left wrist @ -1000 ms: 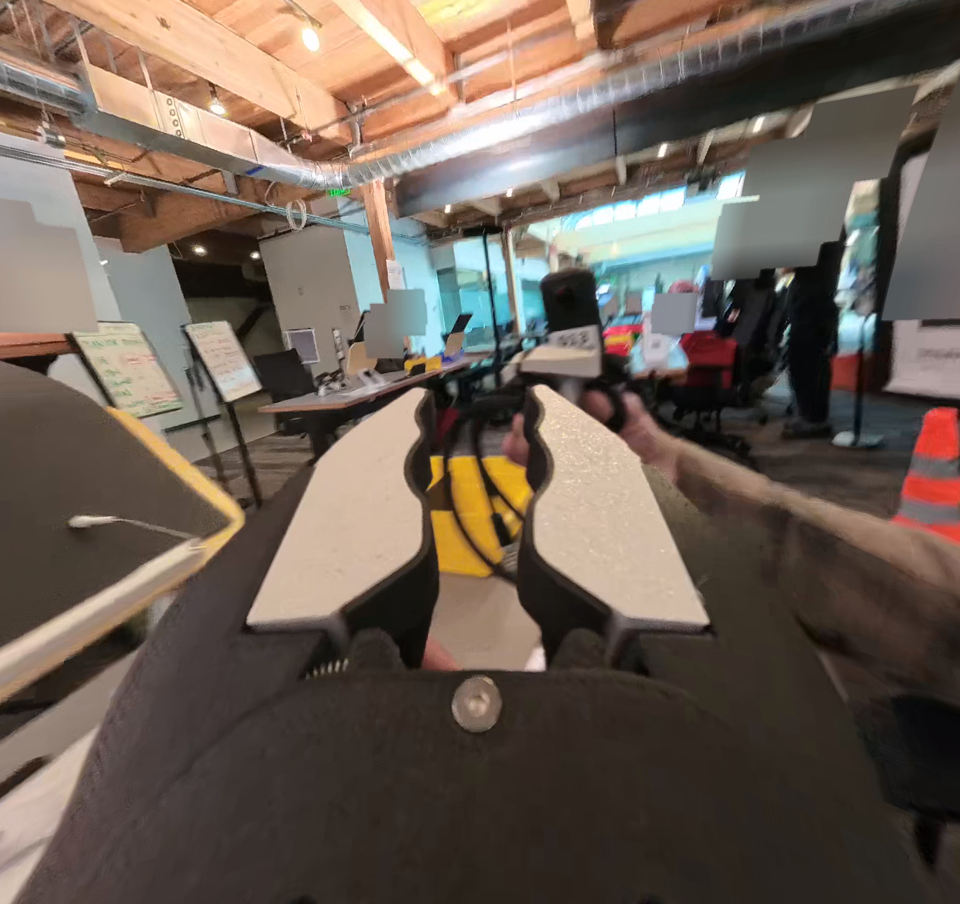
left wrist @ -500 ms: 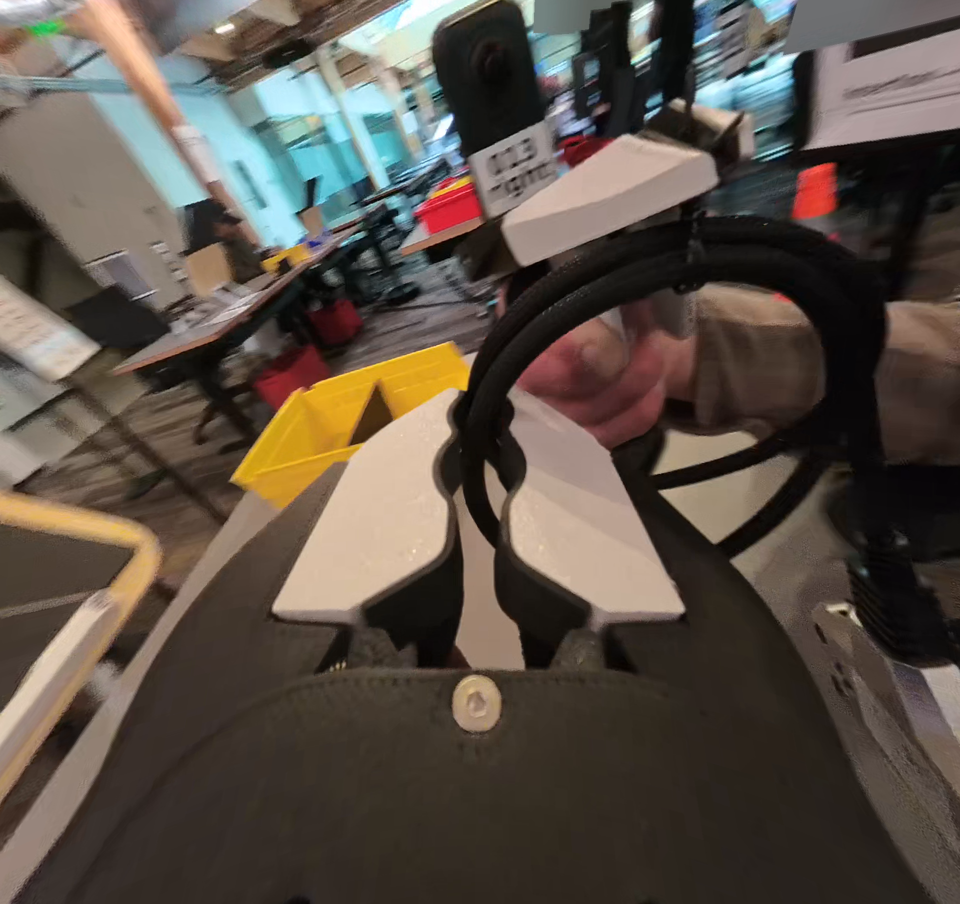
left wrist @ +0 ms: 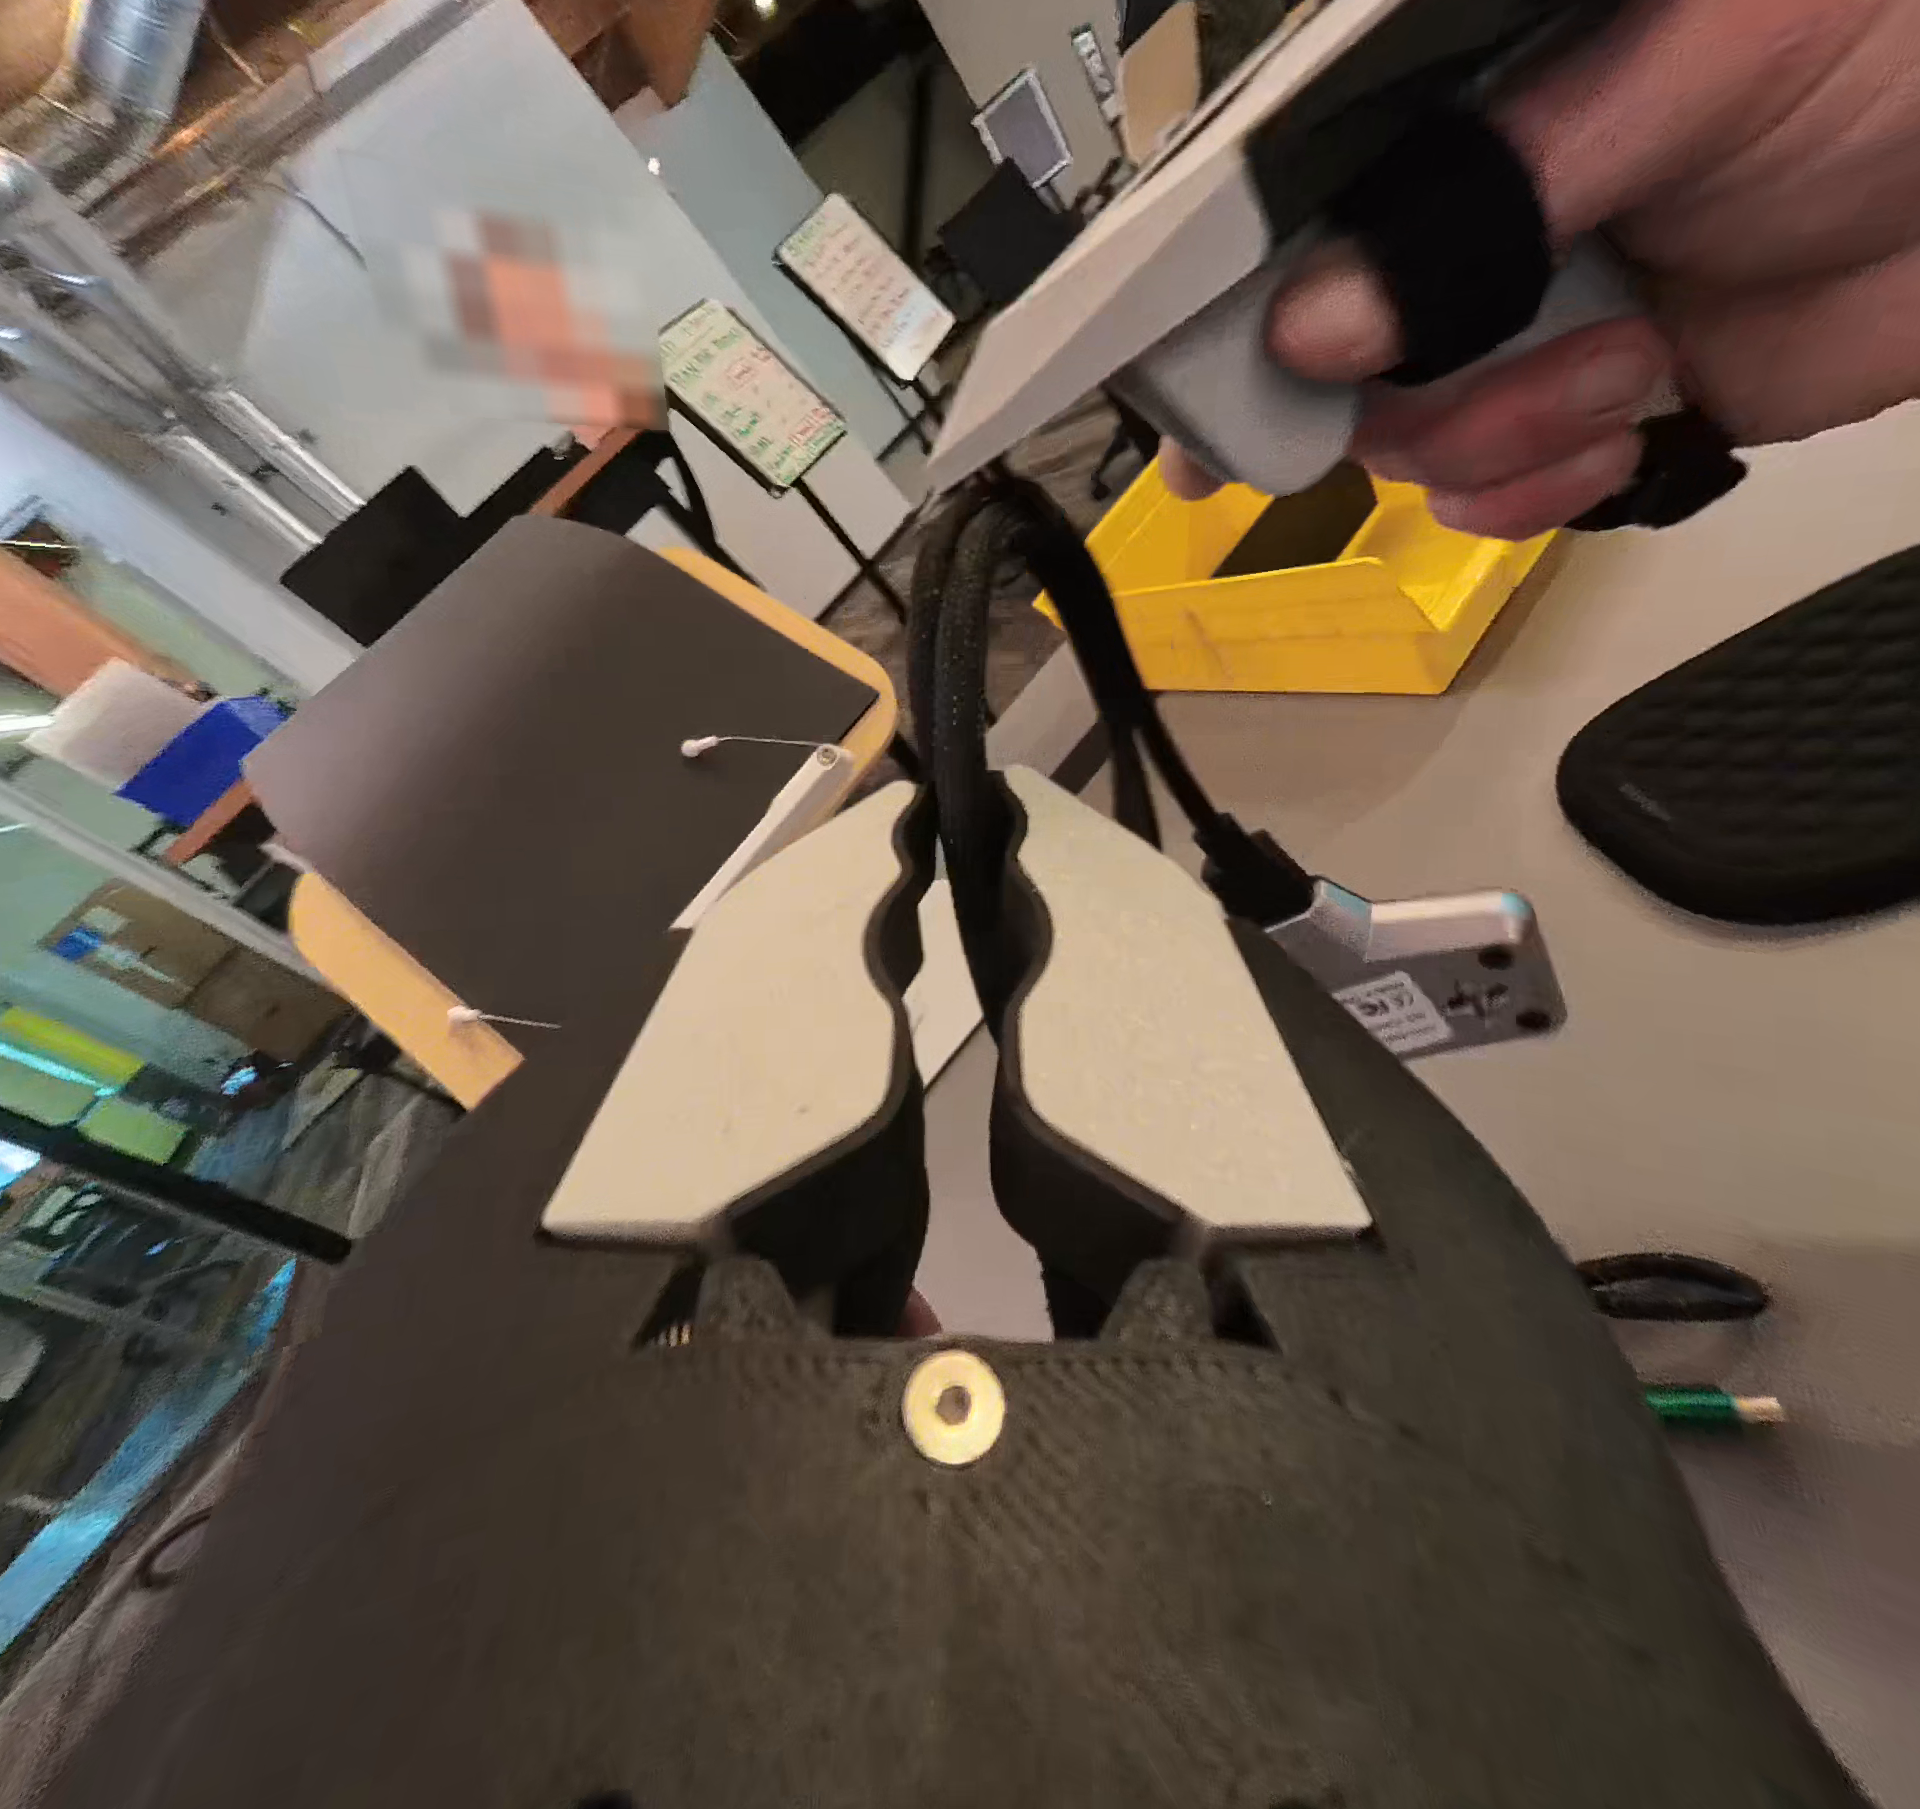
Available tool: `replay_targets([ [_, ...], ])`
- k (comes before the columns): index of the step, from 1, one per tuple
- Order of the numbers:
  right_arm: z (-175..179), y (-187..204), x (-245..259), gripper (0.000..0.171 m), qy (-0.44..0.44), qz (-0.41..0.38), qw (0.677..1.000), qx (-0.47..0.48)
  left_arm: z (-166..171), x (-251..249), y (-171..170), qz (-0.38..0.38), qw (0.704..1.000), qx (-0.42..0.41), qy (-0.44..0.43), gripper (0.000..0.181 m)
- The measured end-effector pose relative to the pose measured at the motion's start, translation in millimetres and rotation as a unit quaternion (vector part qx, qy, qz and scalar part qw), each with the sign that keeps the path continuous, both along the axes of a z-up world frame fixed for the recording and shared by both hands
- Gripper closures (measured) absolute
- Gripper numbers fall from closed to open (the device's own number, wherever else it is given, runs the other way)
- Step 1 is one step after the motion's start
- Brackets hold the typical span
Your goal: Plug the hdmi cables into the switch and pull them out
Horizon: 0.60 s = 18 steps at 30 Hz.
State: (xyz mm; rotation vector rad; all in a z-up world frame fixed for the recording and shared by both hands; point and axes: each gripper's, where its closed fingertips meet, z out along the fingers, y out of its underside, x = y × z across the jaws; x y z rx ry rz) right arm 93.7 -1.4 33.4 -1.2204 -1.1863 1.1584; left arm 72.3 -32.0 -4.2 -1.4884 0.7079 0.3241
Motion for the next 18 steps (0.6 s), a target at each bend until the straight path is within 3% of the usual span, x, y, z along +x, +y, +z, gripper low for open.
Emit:
replay_targets([
  [8, 1.9, -3.9, -4.8, 0.171, -0.003, -0.010, 1.000, 0.011, -26.7, 63.4, -0.1, 0.007, 0.996, 0.038, 0.083, 0.162],
  [15, 0.3, -18.1, -6.9, 0.171, 0.003, 0.043, 0.999, 0.008, -40.2, 80.3, 23.6, -0.021, 0.996, 0.028, 0.077, 0.160],
  [18, 3.5, -19.9, -2.7, 0.171, 0.022, 0.064, 0.998, -0.007, -38.0, 88.0, 23.6, -0.066, 0.997, 0.019, 0.034, 0.157],
])
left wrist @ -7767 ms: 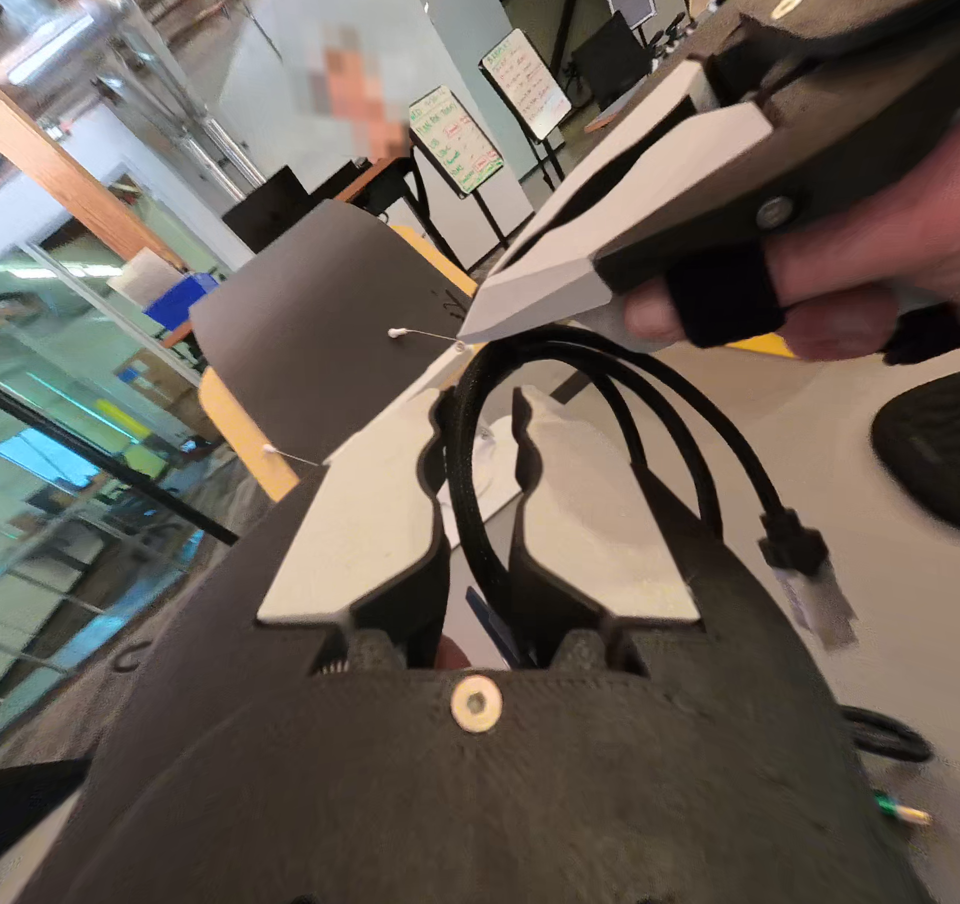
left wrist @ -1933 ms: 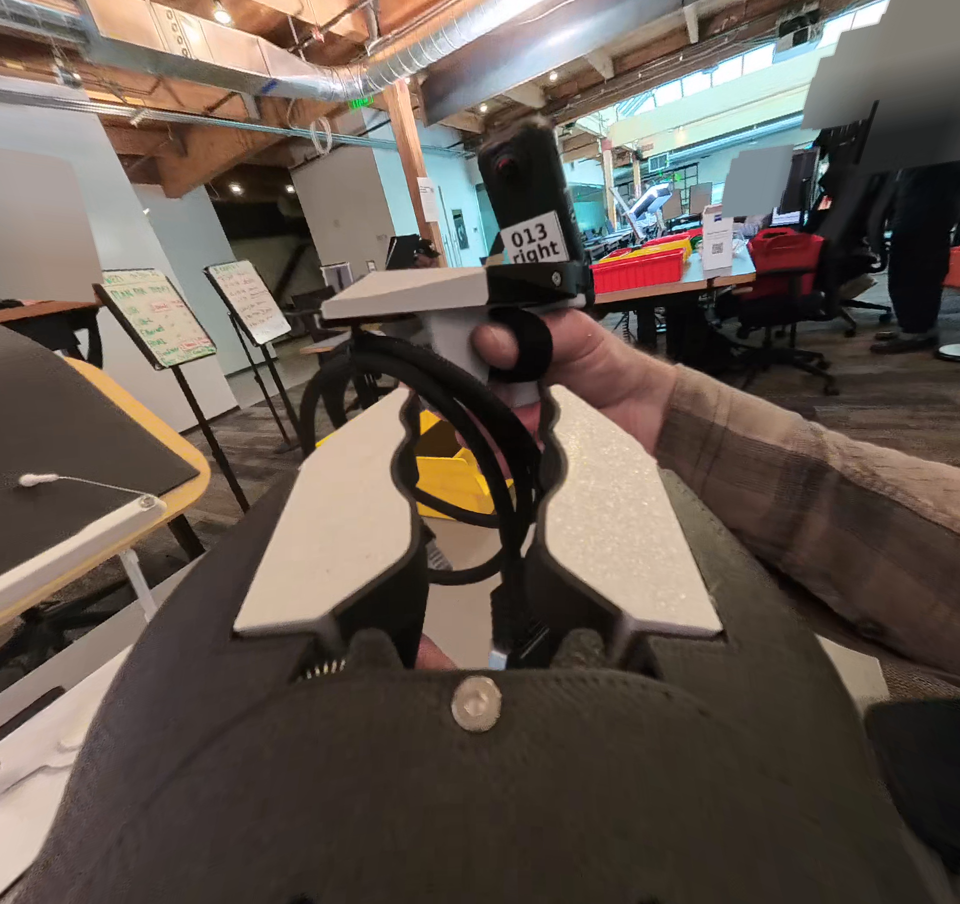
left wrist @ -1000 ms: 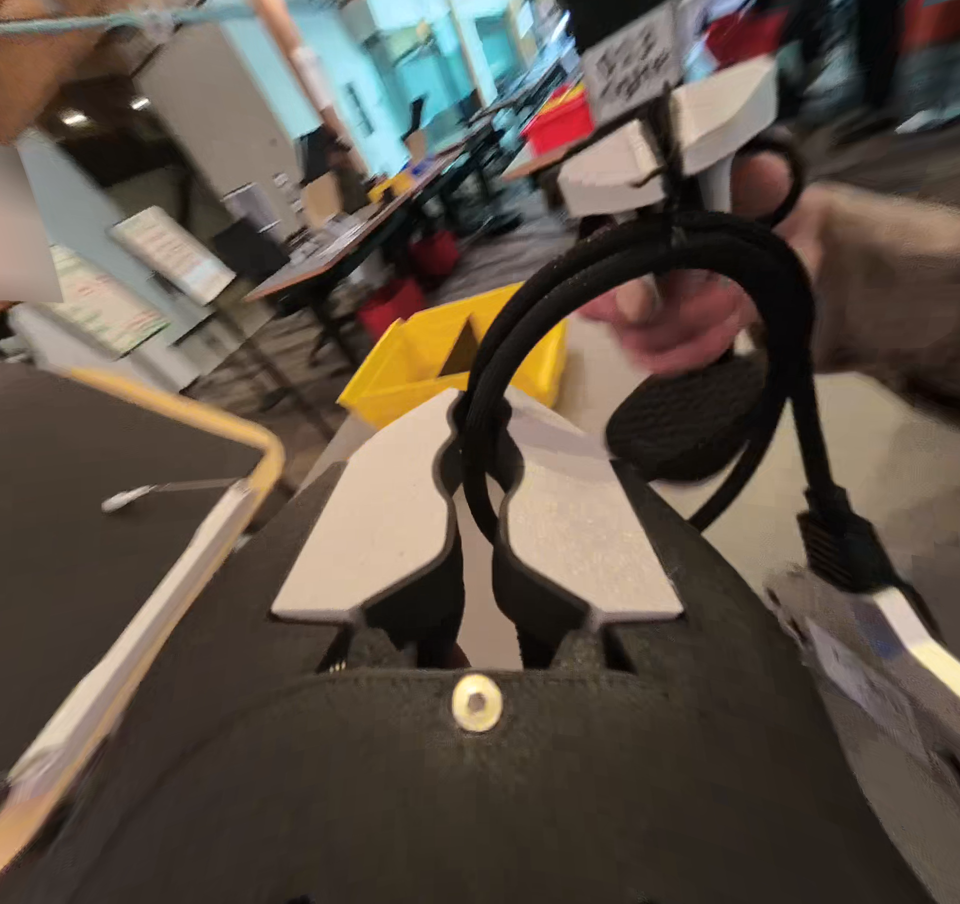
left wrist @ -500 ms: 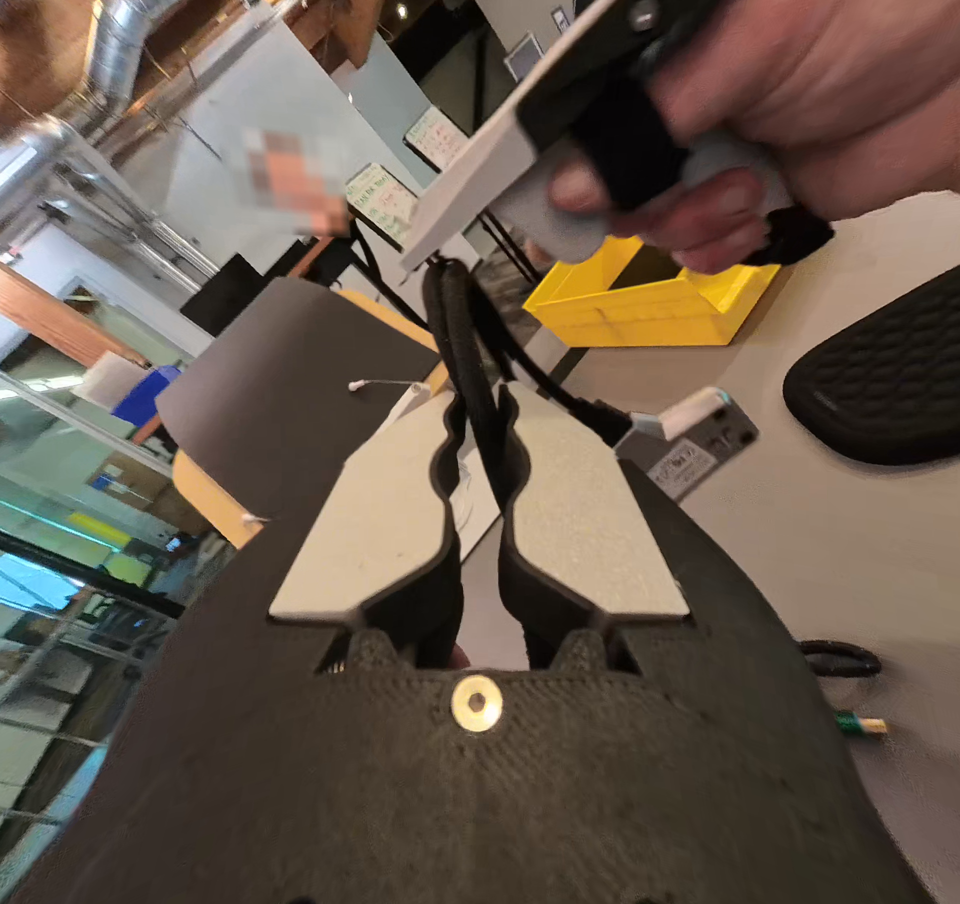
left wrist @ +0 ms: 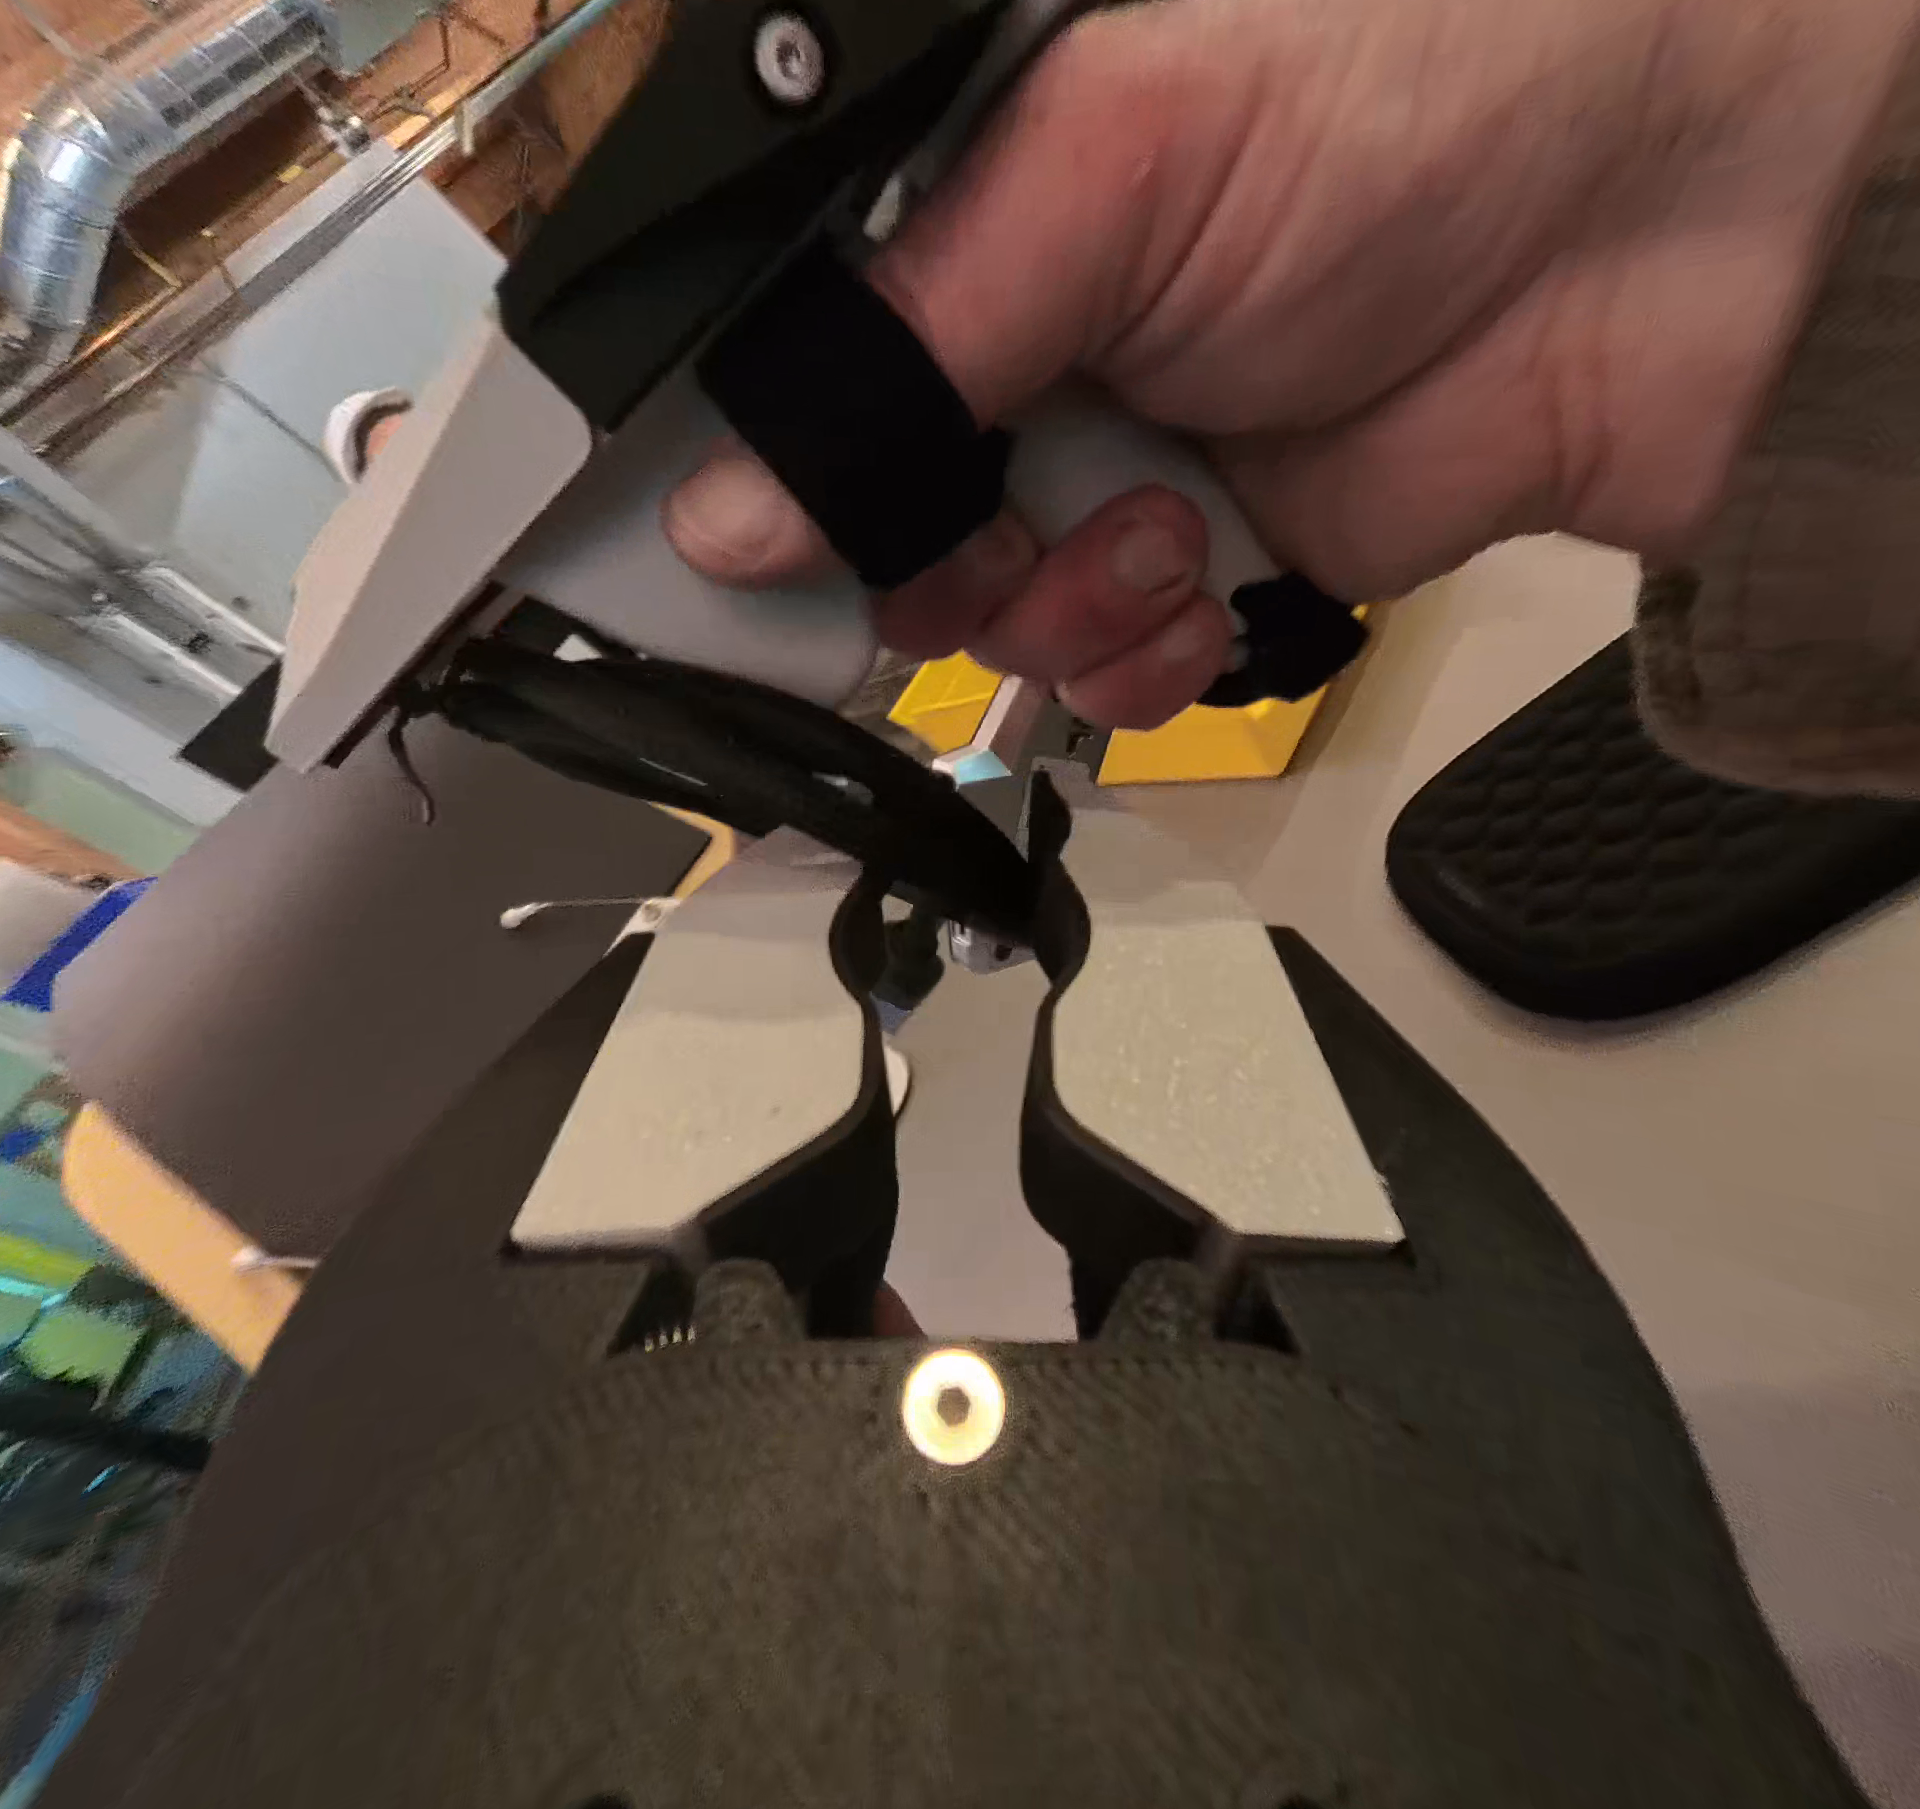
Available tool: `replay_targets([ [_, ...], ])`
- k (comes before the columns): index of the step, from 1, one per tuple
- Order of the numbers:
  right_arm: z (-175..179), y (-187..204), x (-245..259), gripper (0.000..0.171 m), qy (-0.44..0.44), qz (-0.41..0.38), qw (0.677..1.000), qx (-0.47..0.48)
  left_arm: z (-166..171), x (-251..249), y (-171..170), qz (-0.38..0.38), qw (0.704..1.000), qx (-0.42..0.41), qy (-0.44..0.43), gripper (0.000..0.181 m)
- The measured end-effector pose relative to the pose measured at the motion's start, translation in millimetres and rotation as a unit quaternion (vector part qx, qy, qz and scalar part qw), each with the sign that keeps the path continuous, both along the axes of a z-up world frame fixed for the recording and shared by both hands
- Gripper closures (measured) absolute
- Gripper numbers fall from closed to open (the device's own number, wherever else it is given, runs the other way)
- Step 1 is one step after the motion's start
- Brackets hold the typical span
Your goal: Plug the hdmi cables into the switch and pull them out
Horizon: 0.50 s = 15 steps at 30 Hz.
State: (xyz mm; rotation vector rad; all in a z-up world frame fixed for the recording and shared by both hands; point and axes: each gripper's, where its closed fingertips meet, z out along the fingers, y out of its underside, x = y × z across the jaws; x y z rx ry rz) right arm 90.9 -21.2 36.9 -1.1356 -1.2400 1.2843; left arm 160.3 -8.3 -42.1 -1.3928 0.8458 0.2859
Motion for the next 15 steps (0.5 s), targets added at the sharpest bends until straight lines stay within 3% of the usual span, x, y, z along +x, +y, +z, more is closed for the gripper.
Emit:
replay_targets([
  [7, 10.8, -6.0, 5.7, 0.171, 0.047, 0.046, 0.997, -0.033, 13.9, 10.5, -29.1, -0.143, 0.987, -0.011, -0.074, 0.151],
  [15, 33.9, -24.5, 17.7, 0.171, 0.129, 0.128, 0.981, -0.062, 57.1, -8.8, -70.5, -0.272, 0.941, -0.003, -0.201, 0.142],
])
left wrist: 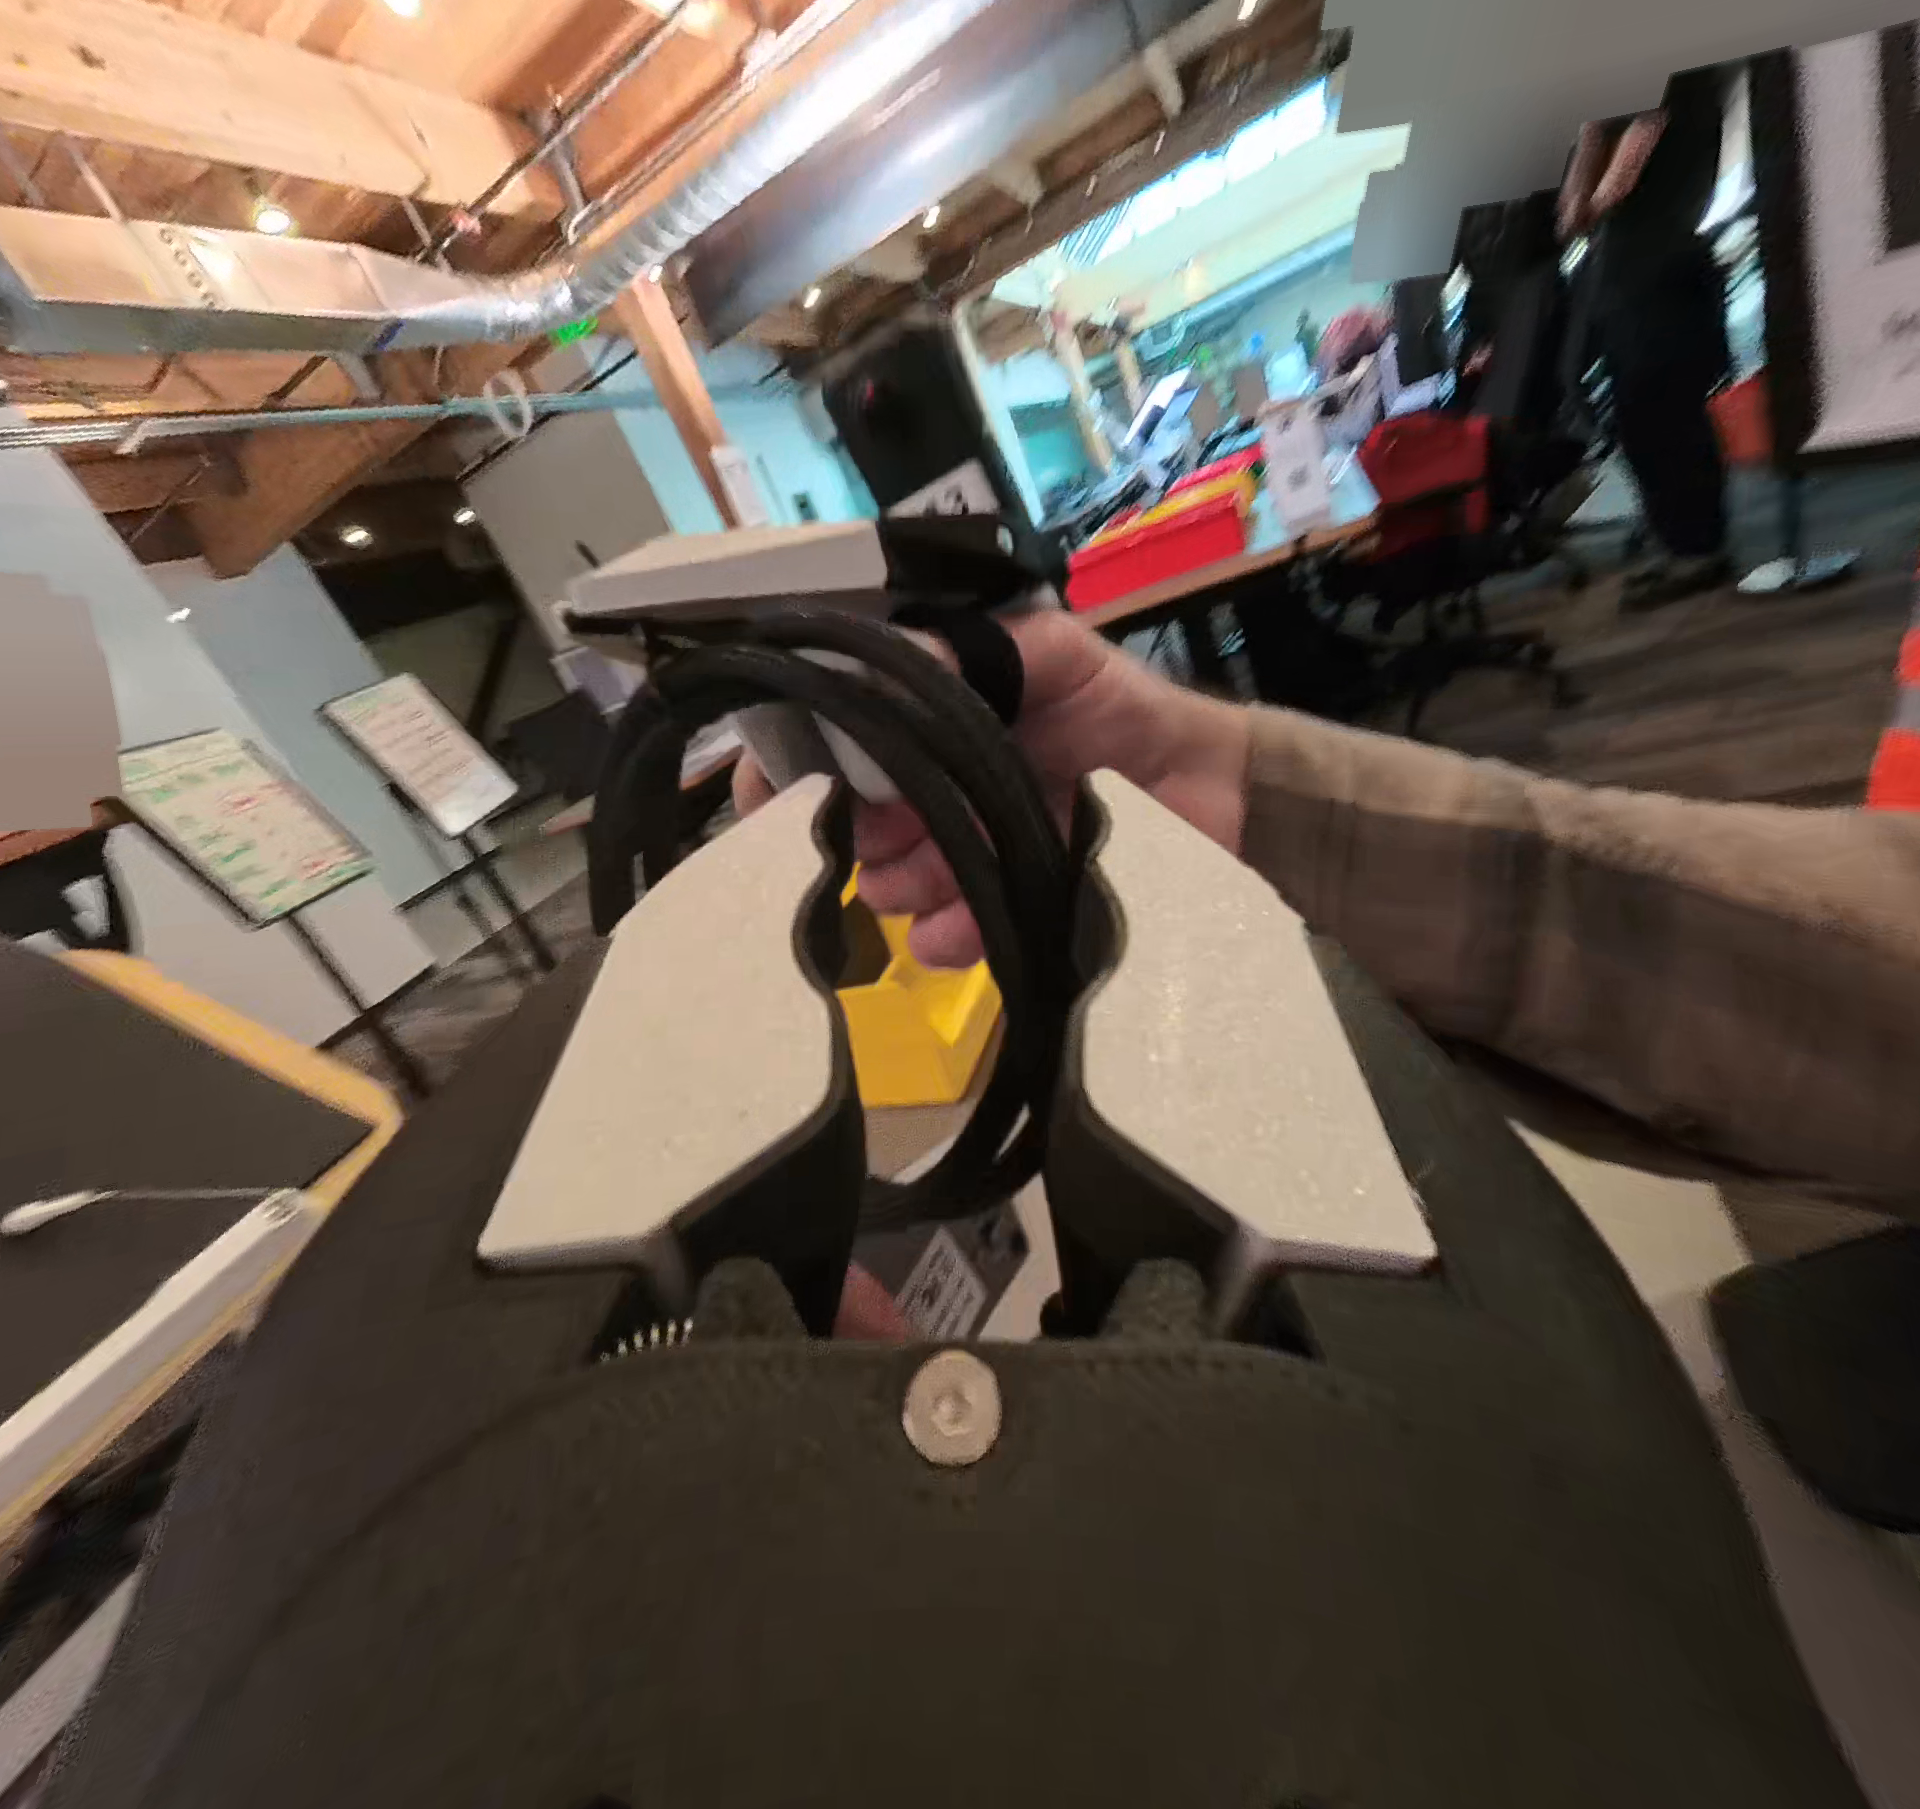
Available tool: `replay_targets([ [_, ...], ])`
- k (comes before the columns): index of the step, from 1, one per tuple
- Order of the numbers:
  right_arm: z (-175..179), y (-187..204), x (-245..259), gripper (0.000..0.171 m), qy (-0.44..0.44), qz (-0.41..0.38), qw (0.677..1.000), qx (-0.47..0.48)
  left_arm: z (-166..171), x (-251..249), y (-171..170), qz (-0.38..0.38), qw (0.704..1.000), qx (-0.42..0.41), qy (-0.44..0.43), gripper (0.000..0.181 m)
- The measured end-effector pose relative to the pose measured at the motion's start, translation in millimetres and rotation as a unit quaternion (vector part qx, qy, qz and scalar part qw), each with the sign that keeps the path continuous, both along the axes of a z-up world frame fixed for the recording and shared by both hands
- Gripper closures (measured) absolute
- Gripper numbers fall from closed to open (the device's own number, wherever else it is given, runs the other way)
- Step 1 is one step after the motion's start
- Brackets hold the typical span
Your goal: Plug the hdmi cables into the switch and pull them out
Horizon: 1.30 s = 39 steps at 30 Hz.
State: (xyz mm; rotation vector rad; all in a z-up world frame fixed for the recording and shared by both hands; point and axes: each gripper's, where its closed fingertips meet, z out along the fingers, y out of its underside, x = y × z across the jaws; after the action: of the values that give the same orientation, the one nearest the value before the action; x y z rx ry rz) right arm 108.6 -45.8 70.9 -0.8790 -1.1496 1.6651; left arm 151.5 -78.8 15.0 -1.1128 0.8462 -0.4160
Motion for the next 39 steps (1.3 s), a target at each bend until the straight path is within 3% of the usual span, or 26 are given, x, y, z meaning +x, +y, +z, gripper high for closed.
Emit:
replay_targets([
  [5, 9.0, -15.3, 0.5, 0.171, 0.022, 0.034, 0.999, 0.002, 30.6, -26.7, -26.5, -0.116, 0.988, -0.033, -0.094, 0.142],
  [9, 14.7, -23.1, 2.6, 0.171, 0.035, 0.050, 0.998, 0.004, 61.3, -74.9, -39.4, -0.238, 0.946, -0.067, -0.210, 0.139],
  [11, 17.7, -26.6, 4.6, 0.171, 0.041, 0.059, 0.997, 0.004, 68.1, -101.8, -15.3, -0.190, 0.949, -0.066, -0.243, 0.146],
  [14, 18.9, -32.8, 3.4, 0.171, 0.042, 0.070, 0.997, 0.008, 46.3, -88.8, 21.3, -0.098, 0.986, -0.072, -0.118, 0.128],
  [18, 16.2, -44.4, -3.3, 0.171, 0.035, 0.096, 0.995, 0.013, 22.9, -42.2, 33.2, -0.126, 0.988, -0.091, 0.004, 0.117],
  [21, 14.5, -55.0, -5.6, 0.171, 0.032, 0.121, 0.992, 0.017, 5.9, -23.5, 36.1, -0.156, 0.980, -0.097, 0.070, 0.136],
  [24, 13.7, -63.9, -5.3, 0.171, 0.028, 0.140, 0.989, 0.024, -0.1, -13.9, 26.0, -0.220, 0.967, -0.106, 0.078, 0.159],
  [26, 13.5, -65.6, -2.9, 0.171, 0.025, 0.142, 0.989, 0.031, -1.2, -12.9, 24.2, -0.221, 0.966, -0.106, 0.075, 0.168],
  [32, -2.8, -24.8, -6.9, 0.171, -0.035, 0.035, 0.998, 0.026, -3.4, -60.3, 61.0, 0.008, 0.991, -0.078, 0.106, 0.169],
  [35, -15.1, -3.3, -14.2, 0.171, -0.079, -0.041, 0.995, 0.042, -6.1, -82.7, 63.3, 0.141, 0.978, -0.068, 0.139, 0.169],
  [39, -20.0, 6.4, -19.0, 0.171, -0.098, -0.079, 0.991, 0.050, -5.2, -91.2, 50.5, 0.241, 0.959, -0.059, 0.137, 0.169],
])
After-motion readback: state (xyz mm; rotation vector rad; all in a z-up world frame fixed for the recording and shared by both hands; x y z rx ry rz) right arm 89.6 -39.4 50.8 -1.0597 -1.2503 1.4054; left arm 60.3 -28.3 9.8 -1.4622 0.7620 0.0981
